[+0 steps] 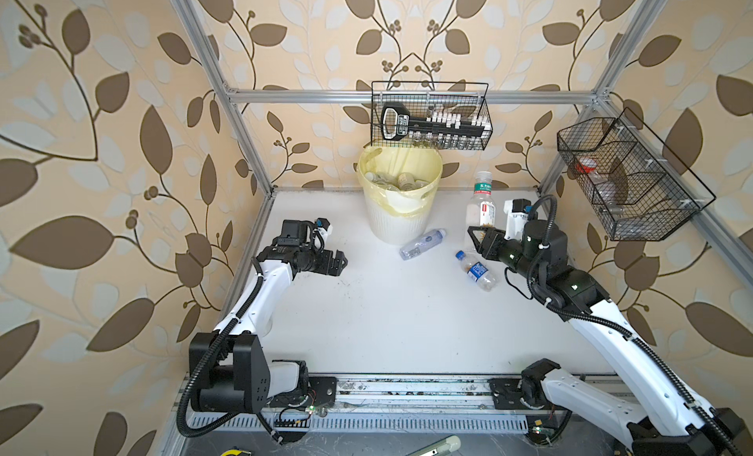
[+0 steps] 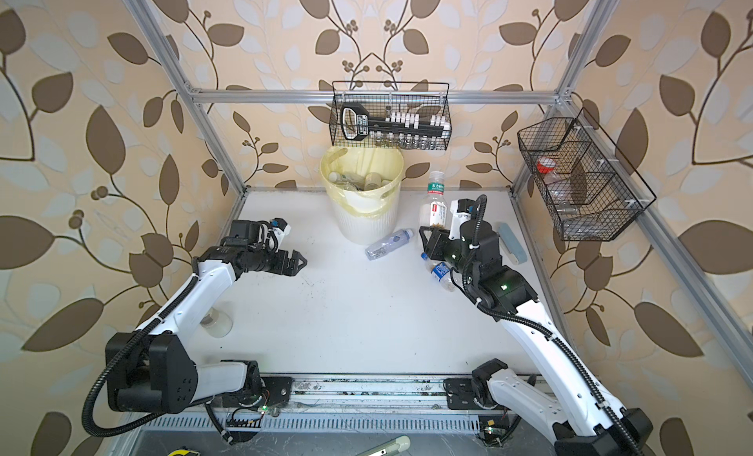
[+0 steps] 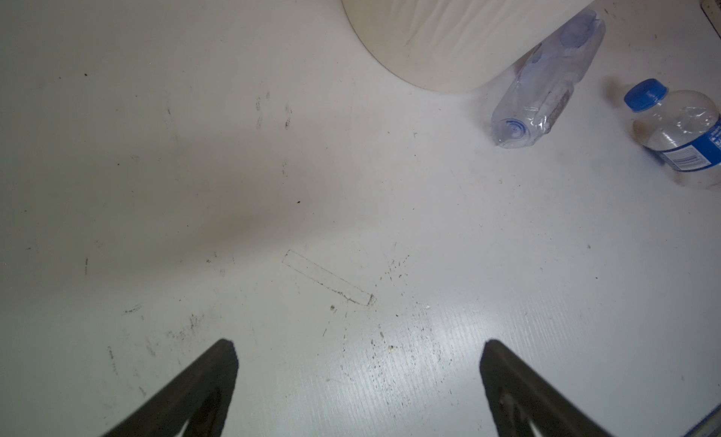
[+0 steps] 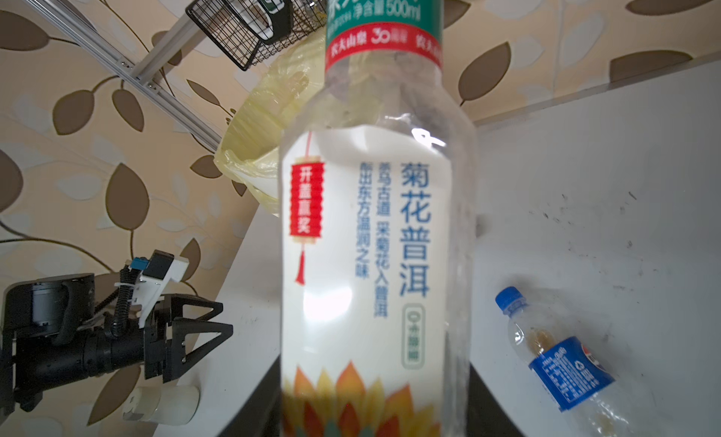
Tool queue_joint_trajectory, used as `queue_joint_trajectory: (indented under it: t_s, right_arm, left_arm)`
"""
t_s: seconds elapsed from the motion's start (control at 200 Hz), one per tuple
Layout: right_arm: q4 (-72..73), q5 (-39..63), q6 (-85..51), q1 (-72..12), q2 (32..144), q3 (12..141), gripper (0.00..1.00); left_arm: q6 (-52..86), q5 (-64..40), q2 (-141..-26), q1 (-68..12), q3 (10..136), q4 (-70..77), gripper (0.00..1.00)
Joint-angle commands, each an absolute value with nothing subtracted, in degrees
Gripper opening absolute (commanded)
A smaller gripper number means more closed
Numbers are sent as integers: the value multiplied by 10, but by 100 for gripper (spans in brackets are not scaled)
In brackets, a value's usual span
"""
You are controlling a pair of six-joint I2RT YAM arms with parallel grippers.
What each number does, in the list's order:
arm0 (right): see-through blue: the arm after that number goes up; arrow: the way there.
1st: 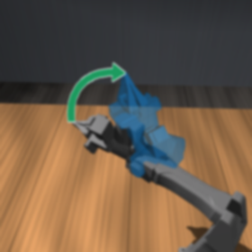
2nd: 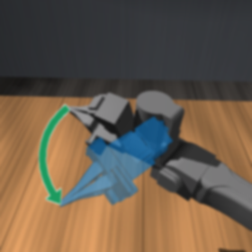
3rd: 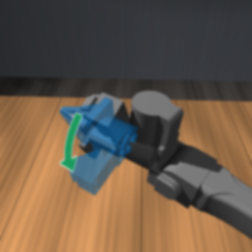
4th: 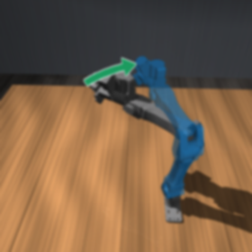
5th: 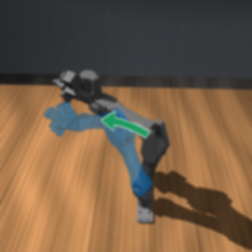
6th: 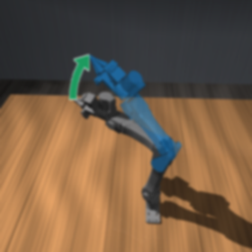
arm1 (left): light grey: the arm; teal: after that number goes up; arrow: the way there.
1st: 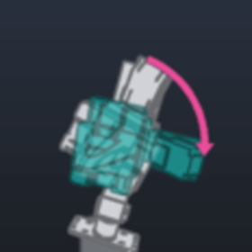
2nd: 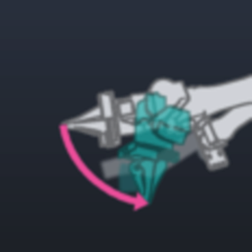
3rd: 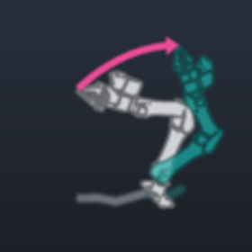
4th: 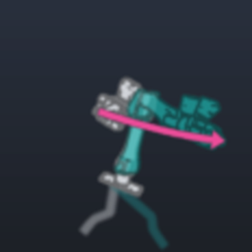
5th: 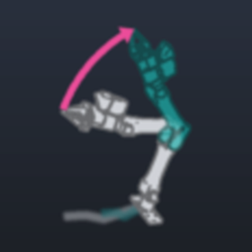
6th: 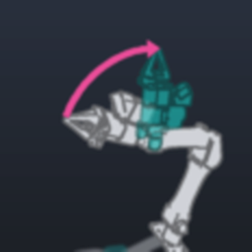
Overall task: Throw the plastic bottles in the bin
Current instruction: Throw the plastic bottle into the trash bin.
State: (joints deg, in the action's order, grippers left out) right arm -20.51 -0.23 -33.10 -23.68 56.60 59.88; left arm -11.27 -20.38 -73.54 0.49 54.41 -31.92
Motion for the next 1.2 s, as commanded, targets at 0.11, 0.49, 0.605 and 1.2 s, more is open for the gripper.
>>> queue_joint_trajectory:
  t_s: [0.11, 0.49, 0.605, 1.2]
  right_arm:
    - [-168, 25, -311, -245, 630, 680, 48]
    - [-181, -24, -291, -254, 580, 653, 48]
    - [-183, -41, -294, -265, 543, 616, 48]
    - [-180, -80, -199, -339, 893, 1014, 53]
  left_arm:
    - [-121, -200, -726, 17, 544, -324, 99]
    - [-120, -210, -729, 22, 544, -324, 99]
    - [-120, -213, -729, 23, 545, -325, 99]
    - [-119, -209, -726, 29, 545, -324, 99]
